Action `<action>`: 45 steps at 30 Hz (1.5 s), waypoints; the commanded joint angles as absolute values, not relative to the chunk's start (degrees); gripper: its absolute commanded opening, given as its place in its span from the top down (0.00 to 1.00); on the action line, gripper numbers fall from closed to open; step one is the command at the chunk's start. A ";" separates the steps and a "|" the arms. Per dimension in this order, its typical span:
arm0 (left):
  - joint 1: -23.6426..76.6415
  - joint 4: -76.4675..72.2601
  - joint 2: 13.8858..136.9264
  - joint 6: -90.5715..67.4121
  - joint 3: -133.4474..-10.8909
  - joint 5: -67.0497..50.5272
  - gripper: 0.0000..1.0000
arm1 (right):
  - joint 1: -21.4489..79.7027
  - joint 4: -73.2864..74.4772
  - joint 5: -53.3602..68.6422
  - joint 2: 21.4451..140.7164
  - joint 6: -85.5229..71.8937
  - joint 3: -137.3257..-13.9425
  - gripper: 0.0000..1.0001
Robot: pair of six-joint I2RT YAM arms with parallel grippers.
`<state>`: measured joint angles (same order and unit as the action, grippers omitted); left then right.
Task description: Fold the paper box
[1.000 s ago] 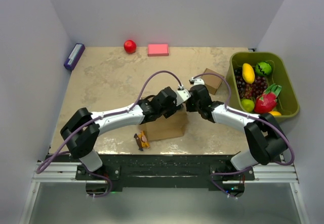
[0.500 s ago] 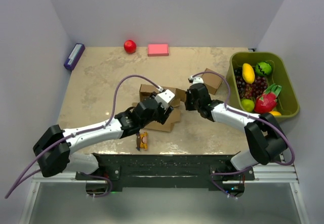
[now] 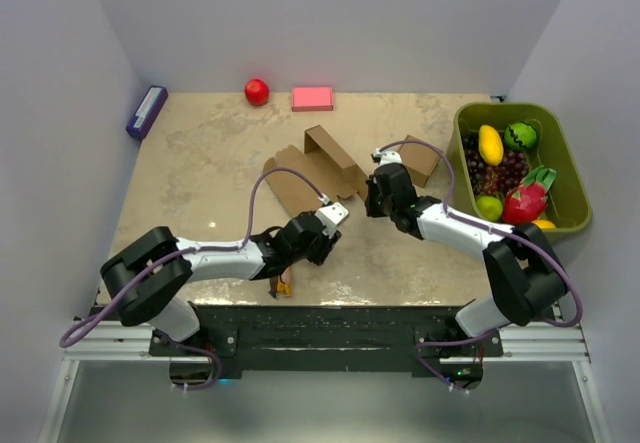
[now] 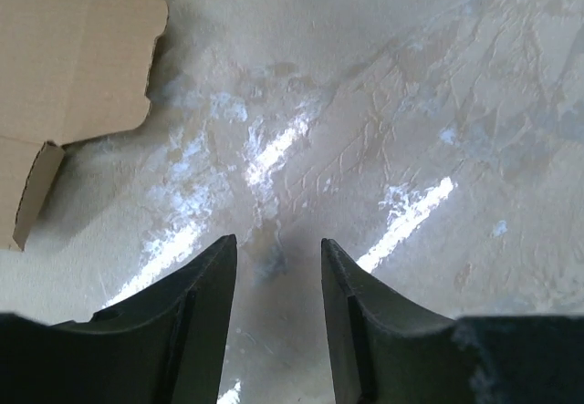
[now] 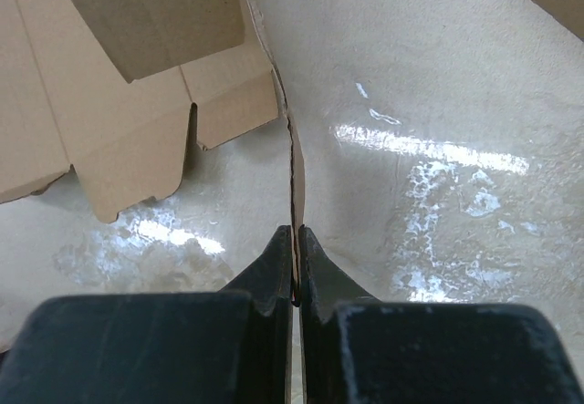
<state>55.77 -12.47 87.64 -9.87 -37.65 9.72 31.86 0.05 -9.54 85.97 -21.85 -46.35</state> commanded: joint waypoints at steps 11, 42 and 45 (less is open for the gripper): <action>40.00 -24.26 87.88 -7.82 -41.48 6.42 0.54 | 32.17 -1.14 -8.18 87.63 -17.32 -48.69 1.00; 43.94 -28.91 106.43 -19.07 -43.42 -4.65 0.66 | 31.90 4.48 -5.89 94.92 -24.61 -57.66 1.00; 45.00 -30.23 107.40 -20.47 -43.42 -5.45 0.66 | 31.82 3.96 -6.06 95.45 -24.78 -57.83 1.00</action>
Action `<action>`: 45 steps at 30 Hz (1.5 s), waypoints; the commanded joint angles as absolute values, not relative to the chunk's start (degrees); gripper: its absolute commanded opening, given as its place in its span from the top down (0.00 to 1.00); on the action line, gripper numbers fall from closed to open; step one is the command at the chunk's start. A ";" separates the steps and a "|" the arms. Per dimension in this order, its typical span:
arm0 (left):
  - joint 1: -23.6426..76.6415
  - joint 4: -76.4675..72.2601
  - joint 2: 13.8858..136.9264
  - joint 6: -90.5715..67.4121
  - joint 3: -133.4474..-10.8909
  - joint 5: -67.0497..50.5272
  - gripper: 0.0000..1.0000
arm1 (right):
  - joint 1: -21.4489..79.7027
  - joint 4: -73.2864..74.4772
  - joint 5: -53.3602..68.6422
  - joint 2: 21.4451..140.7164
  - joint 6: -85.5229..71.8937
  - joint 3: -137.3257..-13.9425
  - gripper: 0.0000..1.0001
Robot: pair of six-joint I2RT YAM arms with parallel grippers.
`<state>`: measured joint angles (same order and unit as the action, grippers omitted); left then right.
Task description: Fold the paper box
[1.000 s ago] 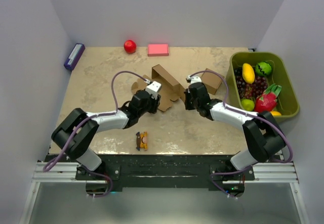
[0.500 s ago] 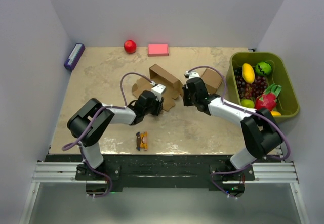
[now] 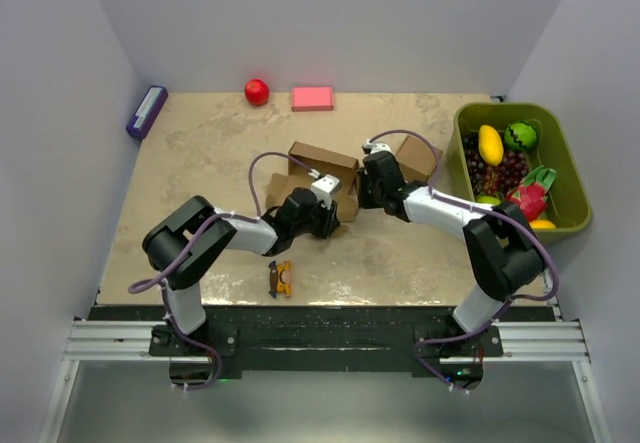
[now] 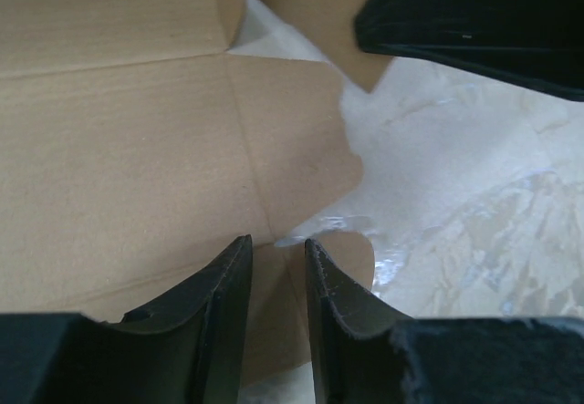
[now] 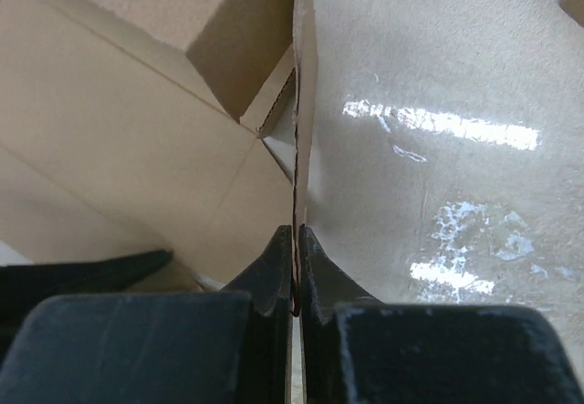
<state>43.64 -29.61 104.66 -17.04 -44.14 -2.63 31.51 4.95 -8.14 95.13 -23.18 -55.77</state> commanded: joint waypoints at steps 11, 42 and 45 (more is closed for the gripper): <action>48.52 -36.11 111.27 -25.40 -45.97 -8.79 0.67 | 33.13 4.83 -8.00 97.73 -25.57 -59.50 1.00; 37.44 -13.70 77.51 -14.68 -38.76 10.08 0.30 | 33.40 3.52 -8.70 96.06 -24.43 -57.04 1.00; 35.95 -16.43 82.78 -14.06 -39.20 9.33 0.30 | 33.40 3.51 -8.35 96.06 -24.43 -57.04 1.00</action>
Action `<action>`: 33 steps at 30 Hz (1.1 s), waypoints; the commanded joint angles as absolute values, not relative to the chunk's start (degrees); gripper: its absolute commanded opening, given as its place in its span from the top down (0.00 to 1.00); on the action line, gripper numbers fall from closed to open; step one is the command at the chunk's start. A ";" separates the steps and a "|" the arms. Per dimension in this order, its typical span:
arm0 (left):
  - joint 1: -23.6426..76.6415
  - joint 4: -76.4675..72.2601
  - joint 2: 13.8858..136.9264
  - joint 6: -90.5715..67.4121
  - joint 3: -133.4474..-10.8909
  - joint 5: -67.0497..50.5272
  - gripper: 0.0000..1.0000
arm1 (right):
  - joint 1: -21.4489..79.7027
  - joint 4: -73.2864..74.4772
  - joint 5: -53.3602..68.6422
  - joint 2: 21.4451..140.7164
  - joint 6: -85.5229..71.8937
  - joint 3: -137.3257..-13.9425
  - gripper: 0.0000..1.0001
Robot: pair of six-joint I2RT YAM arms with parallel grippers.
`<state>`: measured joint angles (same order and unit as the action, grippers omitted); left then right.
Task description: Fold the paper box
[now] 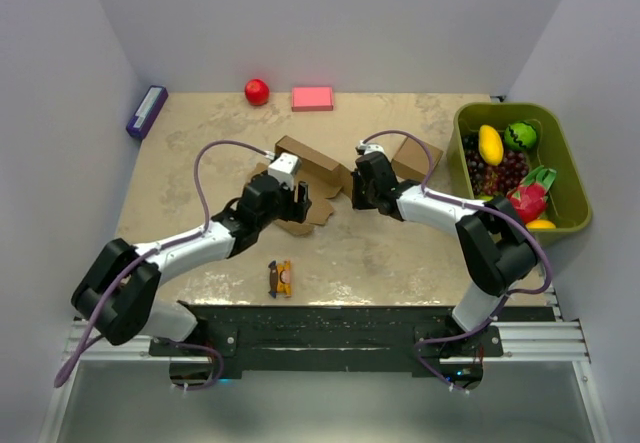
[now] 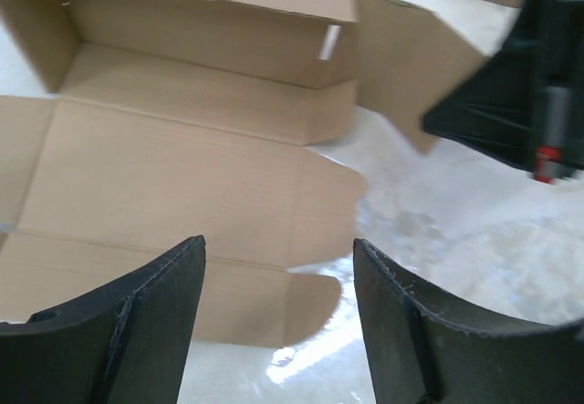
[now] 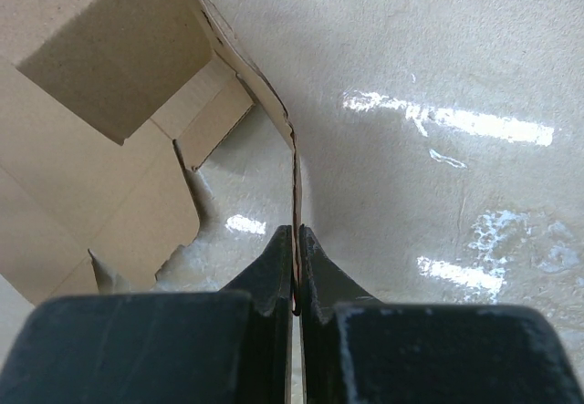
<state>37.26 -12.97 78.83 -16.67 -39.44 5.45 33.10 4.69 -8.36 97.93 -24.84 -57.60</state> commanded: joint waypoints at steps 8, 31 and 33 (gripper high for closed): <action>35.95 -21.97 98.43 -15.64 -41.31 3.26 0.42 | 33.40 4.13 -8.09 95.01 -24.35 -57.22 1.00; 47.11 -28.56 104.76 -23.99 -41.66 -3.16 0.48 | 34.10 5.71 -7.21 97.91 -26.36 -59.15 1.00; 47.11 -29.79 105.29 -25.05 -41.13 -4.04 0.48 | 34.28 5.54 -7.91 98.70 -26.72 -59.15 1.00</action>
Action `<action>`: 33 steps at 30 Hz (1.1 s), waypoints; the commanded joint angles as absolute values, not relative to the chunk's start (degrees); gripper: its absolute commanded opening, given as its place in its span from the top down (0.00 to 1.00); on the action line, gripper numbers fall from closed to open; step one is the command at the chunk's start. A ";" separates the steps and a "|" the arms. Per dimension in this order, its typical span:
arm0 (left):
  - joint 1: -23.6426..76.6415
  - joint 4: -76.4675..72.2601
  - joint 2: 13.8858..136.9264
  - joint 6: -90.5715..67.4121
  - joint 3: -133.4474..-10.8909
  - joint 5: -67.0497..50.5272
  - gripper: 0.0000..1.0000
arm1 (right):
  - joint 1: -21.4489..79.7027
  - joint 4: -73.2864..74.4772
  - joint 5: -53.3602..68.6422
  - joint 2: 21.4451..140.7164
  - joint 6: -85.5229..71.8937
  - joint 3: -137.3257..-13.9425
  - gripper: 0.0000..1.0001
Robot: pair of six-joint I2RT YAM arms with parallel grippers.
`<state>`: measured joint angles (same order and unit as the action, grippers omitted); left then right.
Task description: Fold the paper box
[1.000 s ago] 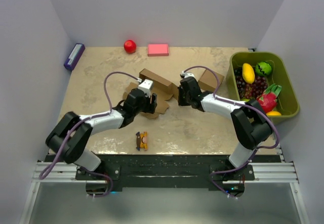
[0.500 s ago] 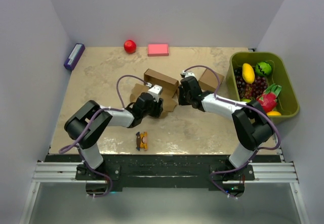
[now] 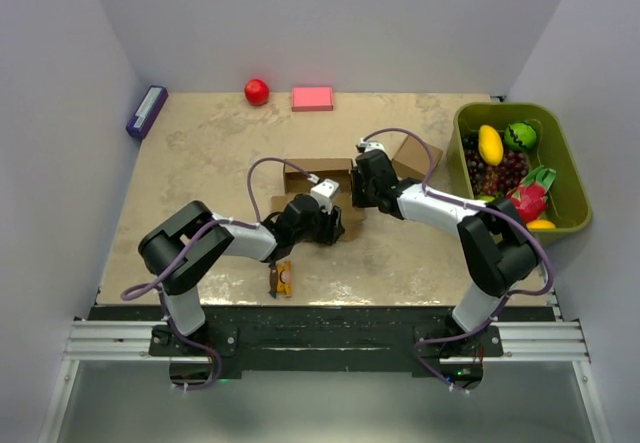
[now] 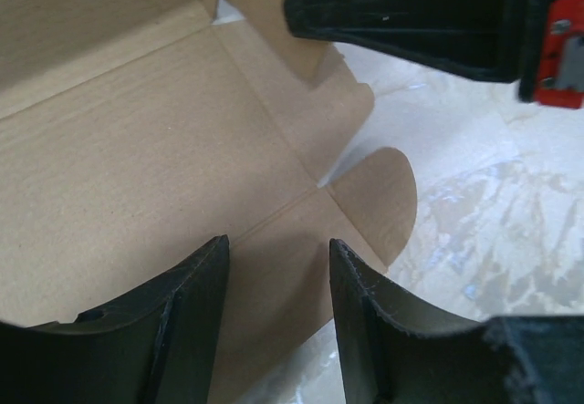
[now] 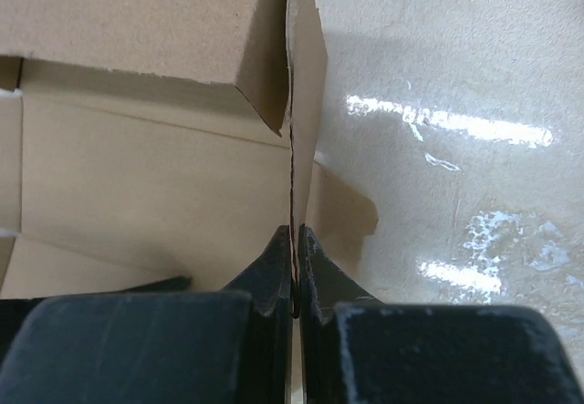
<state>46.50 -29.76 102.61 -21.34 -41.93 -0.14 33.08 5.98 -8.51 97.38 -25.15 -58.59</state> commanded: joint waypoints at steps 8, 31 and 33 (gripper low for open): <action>47.11 -30.86 105.82 -27.07 -39.90 -3.35 0.48 | 34.98 5.80 -7.82 100.46 -26.98 -59.15 0.94; 46.14 -27.07 106.00 -28.12 -39.38 -0.35 0.50 | 23.21 16.09 -9.05 82.17 -21.27 -63.63 0.25; 46.05 -27.16 106.00 -28.12 -39.38 -0.44 0.50 | 21.71 15.21 -9.23 84.28 -21.01 -63.55 0.28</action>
<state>46.50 -33.74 104.03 -27.49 -41.34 -1.41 24.40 15.40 -8.29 81.82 -23.11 -62.08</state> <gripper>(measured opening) 0.506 0.745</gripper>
